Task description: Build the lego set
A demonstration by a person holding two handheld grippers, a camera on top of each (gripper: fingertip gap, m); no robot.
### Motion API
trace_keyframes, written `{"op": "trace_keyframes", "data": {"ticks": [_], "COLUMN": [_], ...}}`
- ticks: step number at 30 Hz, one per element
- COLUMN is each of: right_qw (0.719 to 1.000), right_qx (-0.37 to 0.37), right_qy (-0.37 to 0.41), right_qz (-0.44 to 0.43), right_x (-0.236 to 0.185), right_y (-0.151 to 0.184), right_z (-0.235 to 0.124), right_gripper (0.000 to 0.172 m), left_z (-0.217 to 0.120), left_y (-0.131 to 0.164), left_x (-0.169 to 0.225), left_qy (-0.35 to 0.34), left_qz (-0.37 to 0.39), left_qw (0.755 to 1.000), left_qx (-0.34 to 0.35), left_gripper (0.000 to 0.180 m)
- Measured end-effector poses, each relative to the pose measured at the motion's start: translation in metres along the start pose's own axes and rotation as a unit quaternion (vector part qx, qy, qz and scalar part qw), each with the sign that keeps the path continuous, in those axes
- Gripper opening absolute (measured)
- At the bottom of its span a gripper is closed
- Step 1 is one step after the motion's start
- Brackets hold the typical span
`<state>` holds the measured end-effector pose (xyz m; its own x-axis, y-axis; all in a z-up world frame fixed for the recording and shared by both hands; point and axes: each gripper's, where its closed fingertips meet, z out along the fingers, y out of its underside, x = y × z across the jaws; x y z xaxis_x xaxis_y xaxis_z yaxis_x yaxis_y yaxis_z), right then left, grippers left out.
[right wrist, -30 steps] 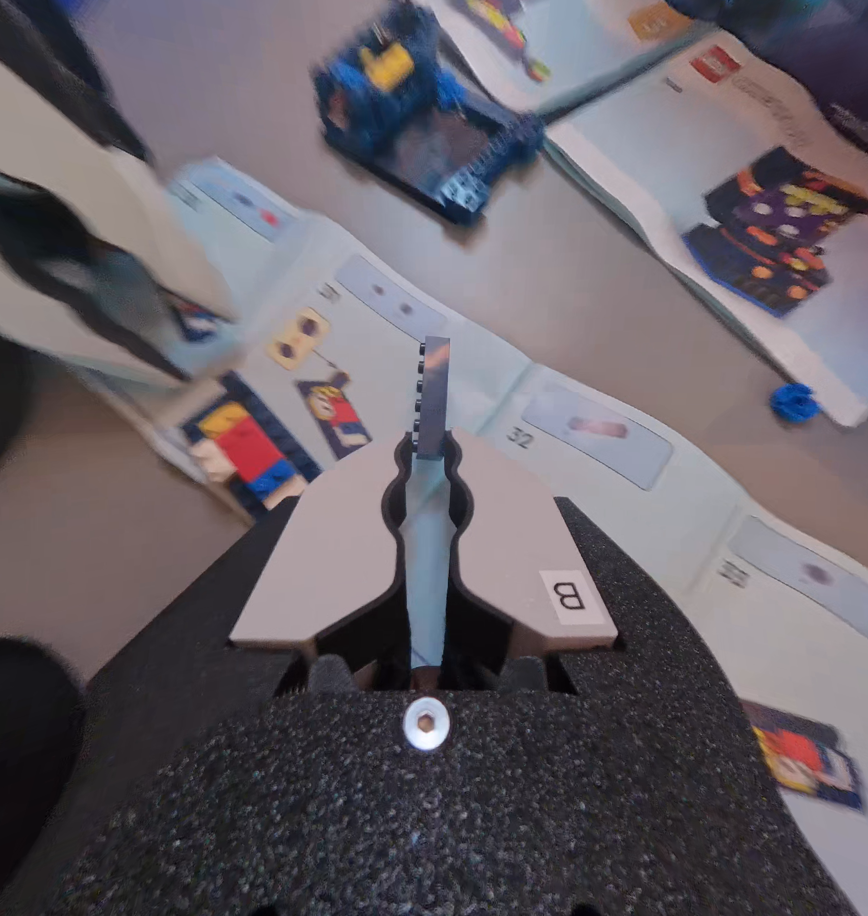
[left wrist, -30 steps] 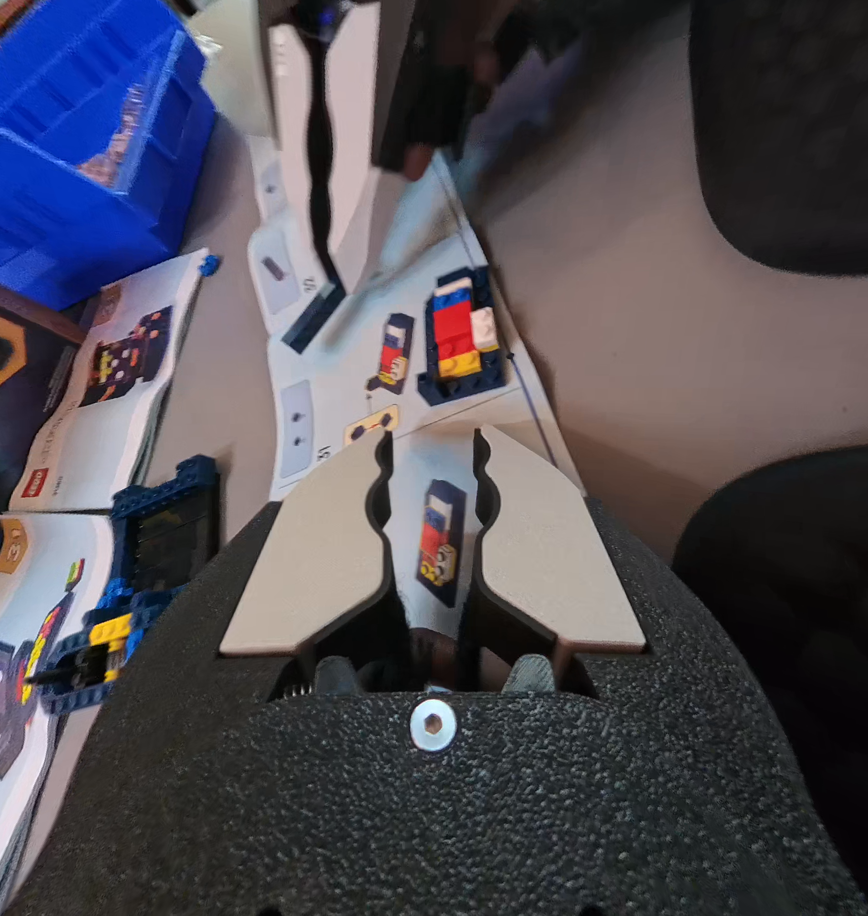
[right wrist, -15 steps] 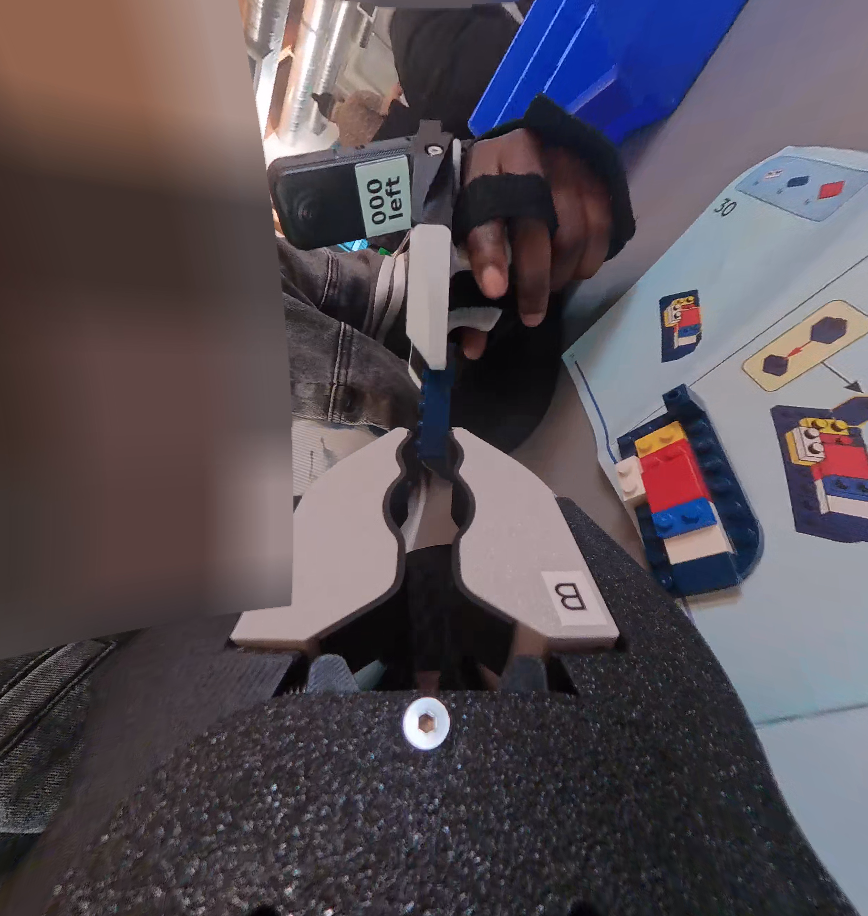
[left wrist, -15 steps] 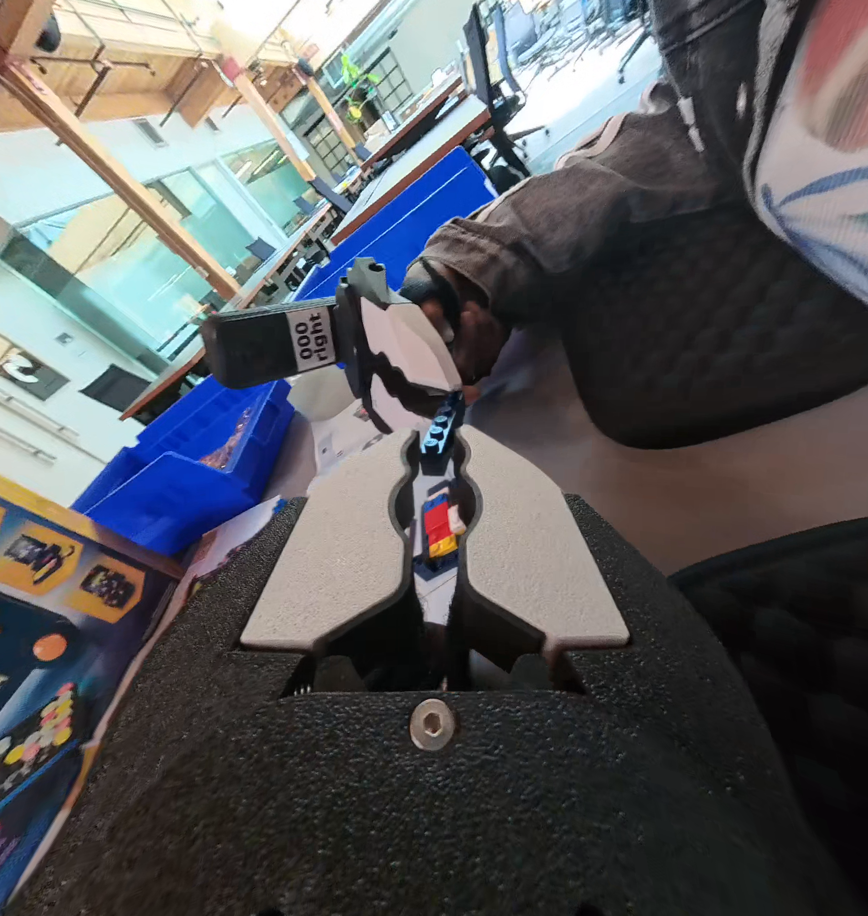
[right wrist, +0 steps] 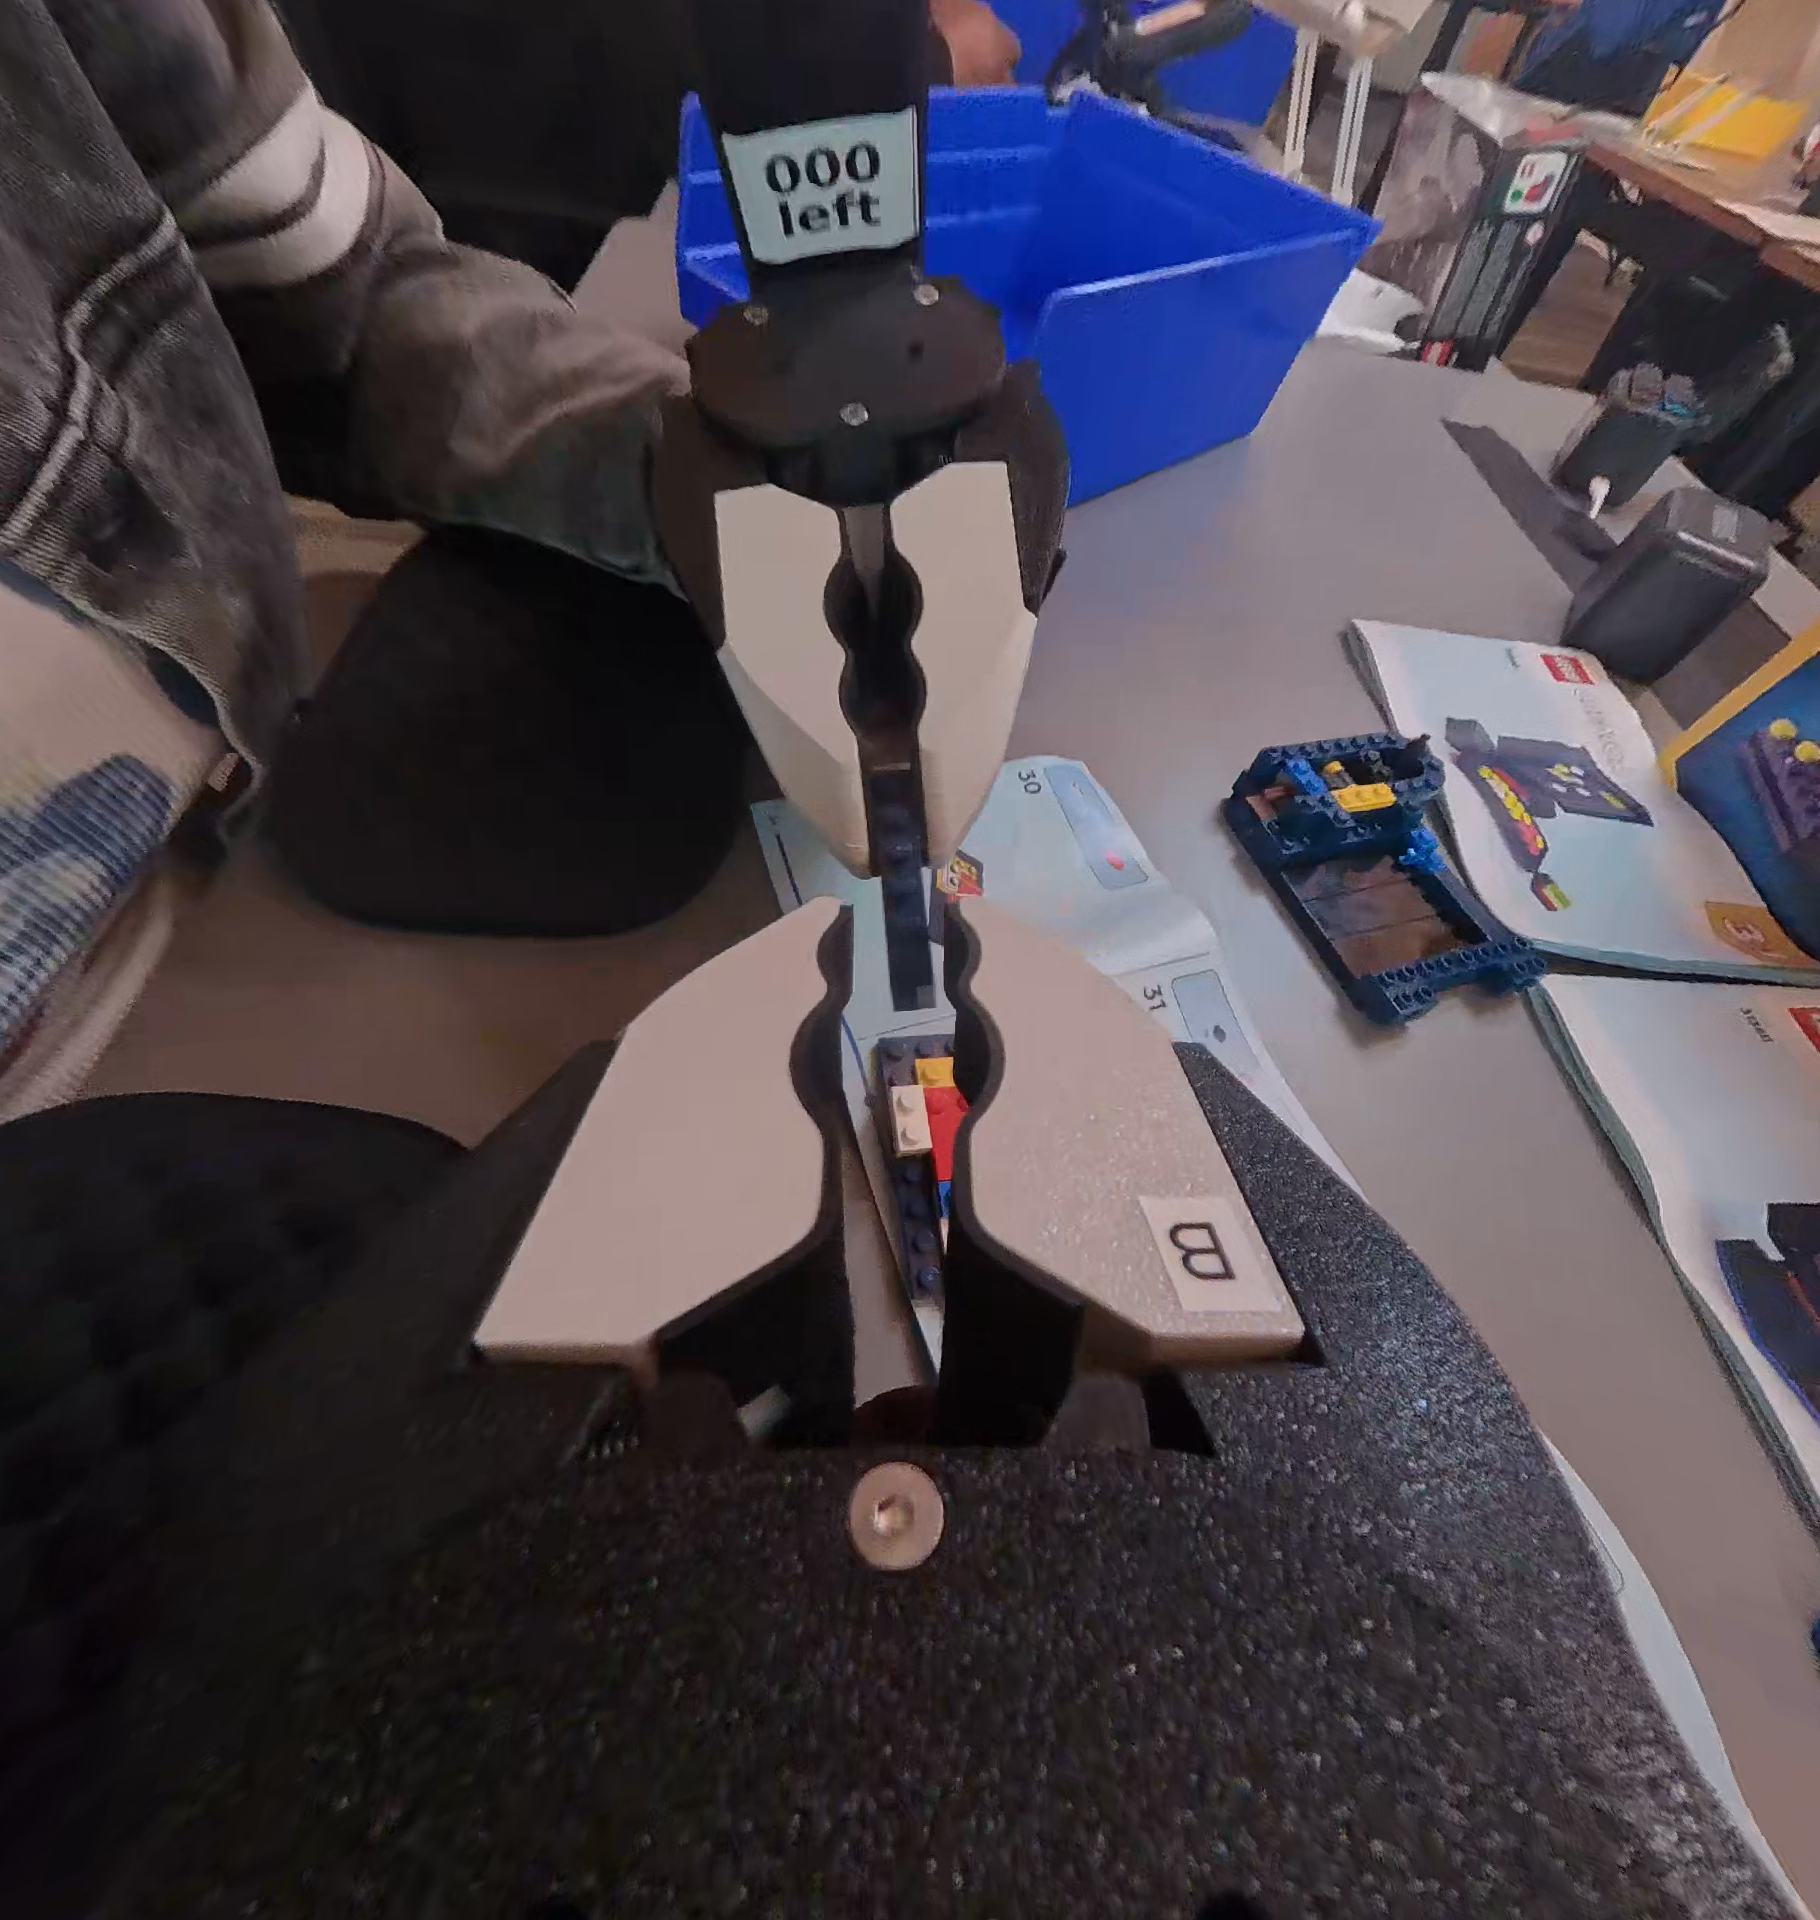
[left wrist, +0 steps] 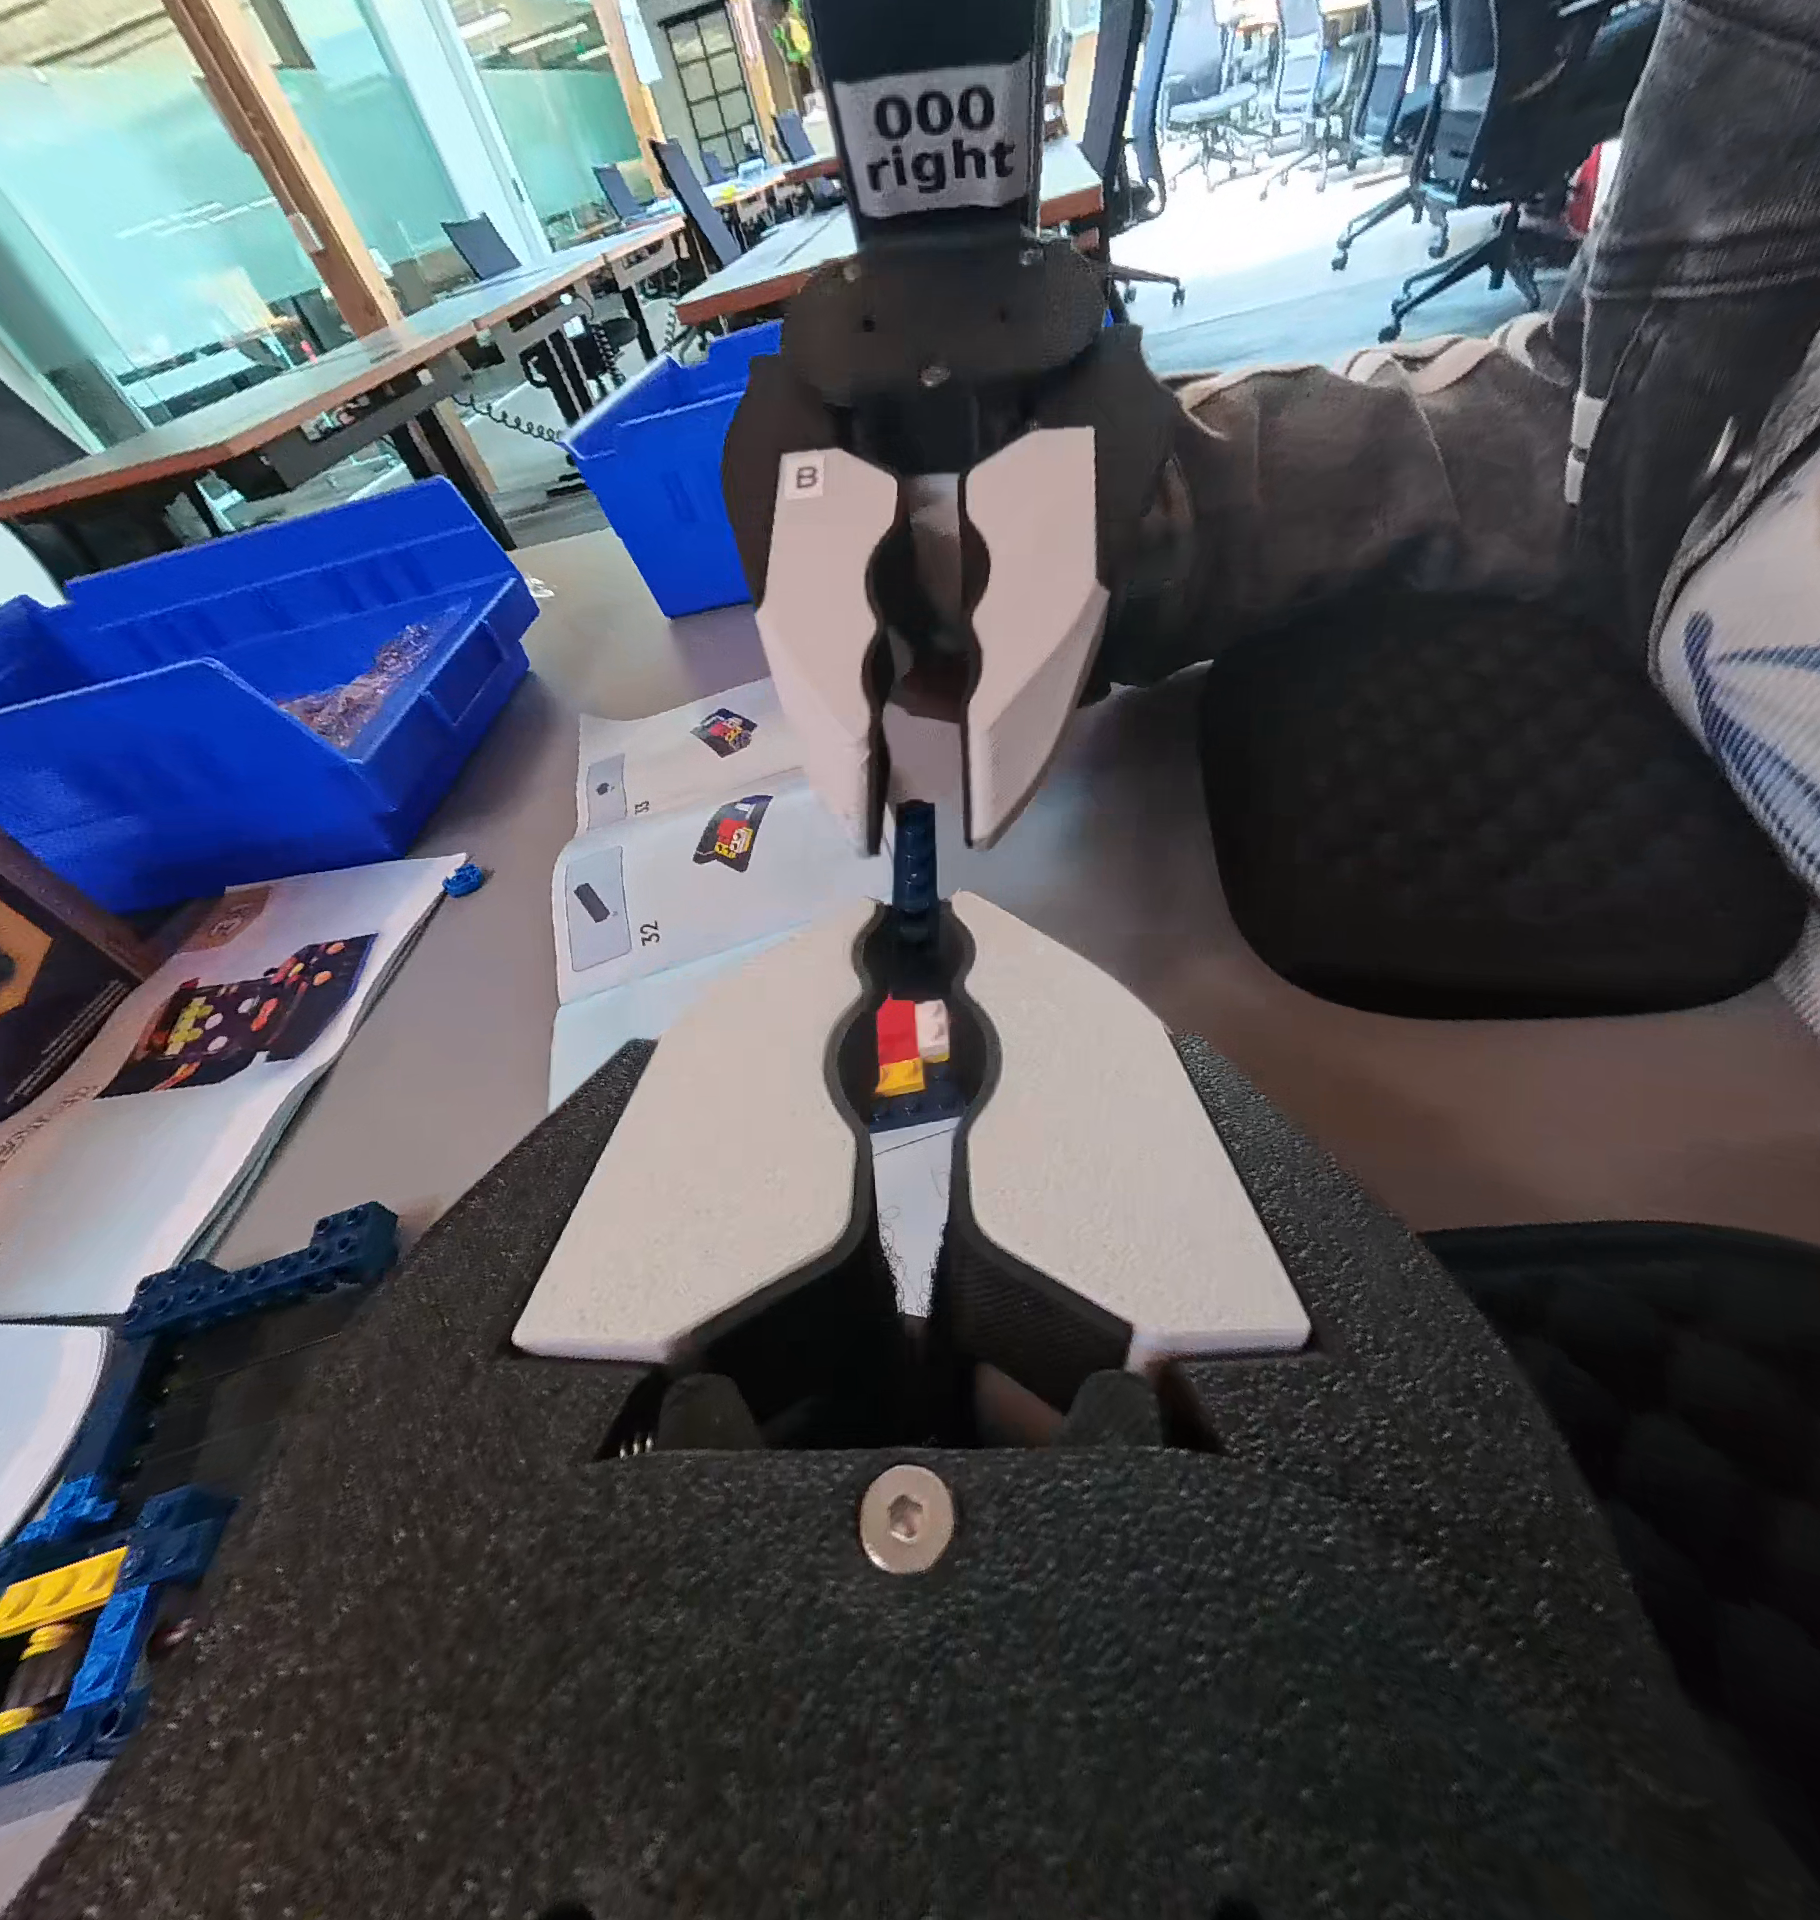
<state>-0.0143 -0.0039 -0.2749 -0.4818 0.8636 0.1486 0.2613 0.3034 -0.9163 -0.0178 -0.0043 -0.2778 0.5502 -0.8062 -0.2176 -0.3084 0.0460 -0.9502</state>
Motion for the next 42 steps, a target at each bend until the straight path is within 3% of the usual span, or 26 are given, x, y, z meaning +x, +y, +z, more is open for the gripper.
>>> {"op": "trace_keyframes", "data": {"ticks": [7,10,14,18,22,42], "right_qw": [0.999,0.996,0.985,0.978,0.967,0.946], "right_qx": [-0.046,-0.083,-0.161,-0.167,-0.207,-0.274], "right_qy": [-0.002,-0.003,-0.040,-0.105,-0.134,-0.168], "right_qz": [-0.020,0.032,0.051,0.070,0.061,0.041], "right_x": [0.000,0.019,0.033,0.031,0.028,0.027], "right_y": [0.018,0.040,0.069,0.066,0.077,0.084], "right_z": [0.006,-0.005,-0.017,-0.005,0.007,0.008], "right_gripper": [0.008,0.008,0.008,0.008,0.008,0.008], "left_z": [0.005,0.004,0.006,0.013,0.014,0.016], "left_y": [0.011,0.031,0.058,0.067,0.070,0.075], "left_x": [0.002,-0.010,-0.012,-0.007,-0.007,-0.008], "left_qy": [0.006,-0.028,-0.037,-0.036,-0.029,-0.034], "left_qz": [-0.008,0.003,0.024,0.063,0.054,0.074], "left_qw": [1.000,0.996,0.985,0.977,0.975,0.970], "left_qx": [-0.026,-0.087,-0.167,-0.202,-0.213,-0.229], "left_gripper": [0.008,0.029,0.041,0.030,0.024,0.020]}}
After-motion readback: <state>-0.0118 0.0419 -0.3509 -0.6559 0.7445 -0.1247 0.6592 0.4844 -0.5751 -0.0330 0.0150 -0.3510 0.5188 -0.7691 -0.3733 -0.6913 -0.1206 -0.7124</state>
